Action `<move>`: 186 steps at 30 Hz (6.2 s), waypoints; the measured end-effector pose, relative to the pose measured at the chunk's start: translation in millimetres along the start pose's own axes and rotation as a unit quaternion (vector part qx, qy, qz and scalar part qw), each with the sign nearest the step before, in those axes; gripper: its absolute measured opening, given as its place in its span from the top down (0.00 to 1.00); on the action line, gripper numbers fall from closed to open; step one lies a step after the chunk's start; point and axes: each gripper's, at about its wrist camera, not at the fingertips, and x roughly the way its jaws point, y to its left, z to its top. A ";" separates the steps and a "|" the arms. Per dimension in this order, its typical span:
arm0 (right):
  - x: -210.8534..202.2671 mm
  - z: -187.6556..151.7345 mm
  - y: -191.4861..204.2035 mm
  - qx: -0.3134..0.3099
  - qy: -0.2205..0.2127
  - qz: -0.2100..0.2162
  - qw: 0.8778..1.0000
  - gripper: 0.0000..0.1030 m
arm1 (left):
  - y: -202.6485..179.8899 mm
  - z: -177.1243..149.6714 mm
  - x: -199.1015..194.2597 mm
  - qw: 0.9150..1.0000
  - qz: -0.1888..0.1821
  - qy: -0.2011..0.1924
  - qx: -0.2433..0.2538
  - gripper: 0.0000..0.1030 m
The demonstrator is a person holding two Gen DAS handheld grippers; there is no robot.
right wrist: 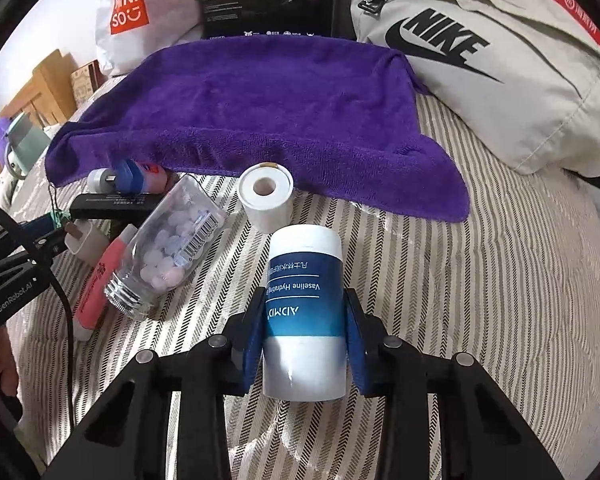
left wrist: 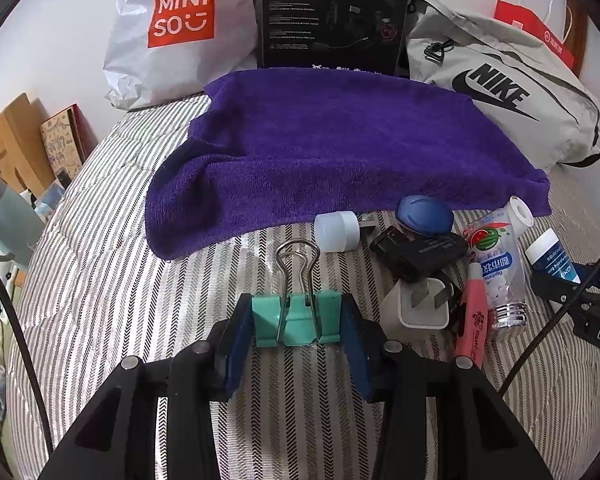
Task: Organize rigid objects
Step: 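Grasp the green binder clip with the left tool while the right tool grasps the blue-white tube, then carry the clip and tube onto the purple towel and open both tools, then grasp the small white bottle with the left tool while the right tool grasps the white tape roll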
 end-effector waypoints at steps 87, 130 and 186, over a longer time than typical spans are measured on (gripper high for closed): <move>101.1 202.2 -4.9 -0.048 -0.003 0.035 0.998 0.65 | -12.7 195.8 125.0 0.998 -0.039 0.034 0.028 0.62; -64.0 31.5 -7.5 0.016 -0.068 0.070 0.995 0.37 | -2.2 34.3 26.3 0.999 -0.033 0.031 -0.025 0.37; 24.2 44.1 12.5 0.004 -0.038 0.045 0.998 0.72 | 21.2 15.3 26.3 0.998 -0.059 0.002 0.010 0.73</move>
